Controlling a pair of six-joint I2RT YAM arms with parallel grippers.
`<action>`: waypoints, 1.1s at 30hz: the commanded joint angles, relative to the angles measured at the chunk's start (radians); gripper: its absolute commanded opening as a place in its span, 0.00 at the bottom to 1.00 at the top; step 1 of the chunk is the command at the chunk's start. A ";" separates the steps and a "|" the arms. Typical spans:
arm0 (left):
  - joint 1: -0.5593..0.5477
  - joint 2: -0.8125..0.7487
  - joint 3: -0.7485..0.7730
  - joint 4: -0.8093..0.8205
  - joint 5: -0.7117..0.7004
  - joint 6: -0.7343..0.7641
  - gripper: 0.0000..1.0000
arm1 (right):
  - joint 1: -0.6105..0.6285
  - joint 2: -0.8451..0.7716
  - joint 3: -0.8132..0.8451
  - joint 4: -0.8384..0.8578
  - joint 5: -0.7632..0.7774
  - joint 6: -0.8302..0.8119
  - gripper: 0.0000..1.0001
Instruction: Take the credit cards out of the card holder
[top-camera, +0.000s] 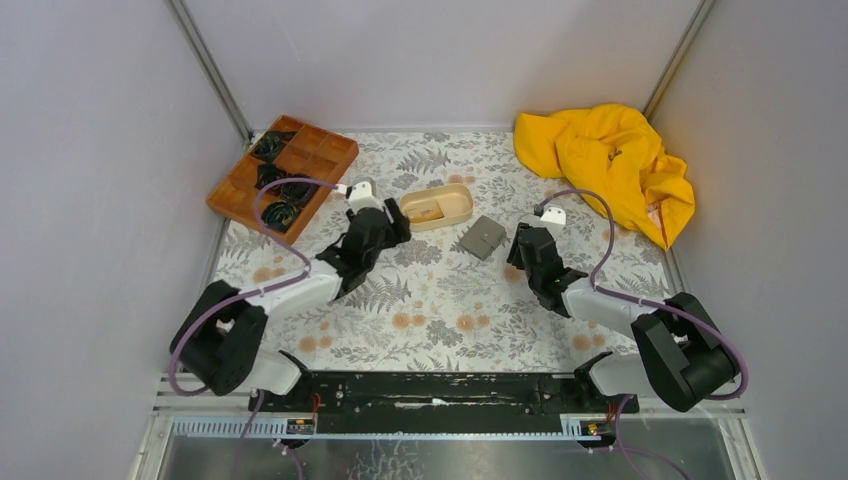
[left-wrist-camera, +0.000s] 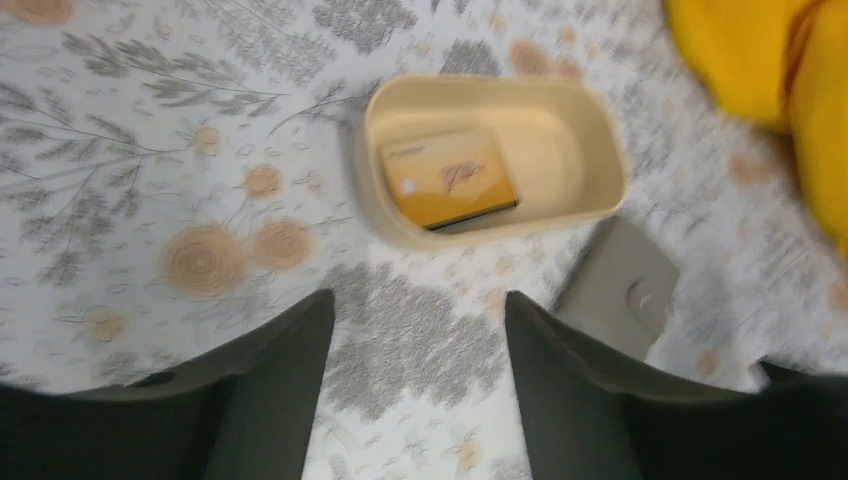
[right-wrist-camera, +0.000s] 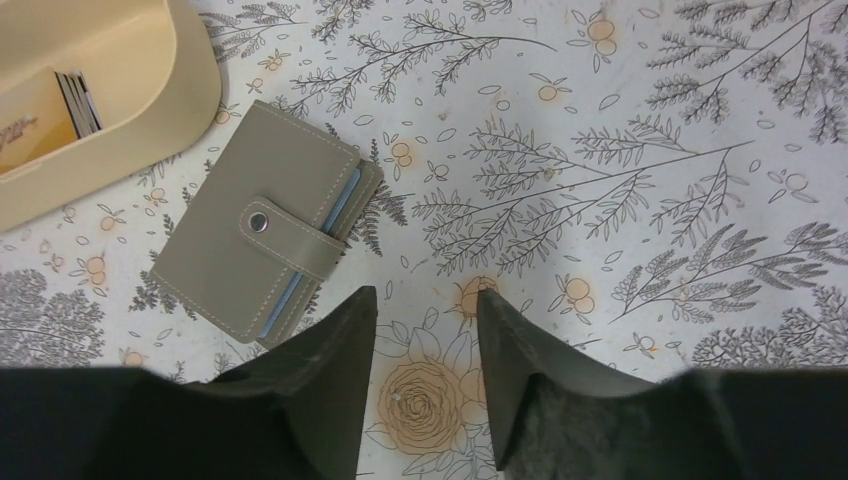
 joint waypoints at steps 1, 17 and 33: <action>0.001 0.111 0.180 -0.132 -0.104 0.056 0.92 | 0.001 -0.015 0.035 0.025 -0.018 -0.007 0.53; 0.048 0.383 0.355 -0.231 -0.097 0.100 0.80 | 0.001 -0.007 0.055 0.014 -0.064 -0.010 0.60; 0.077 0.409 0.375 -0.218 -0.050 0.032 0.69 | 0.002 0.011 0.063 0.013 -0.081 -0.007 0.61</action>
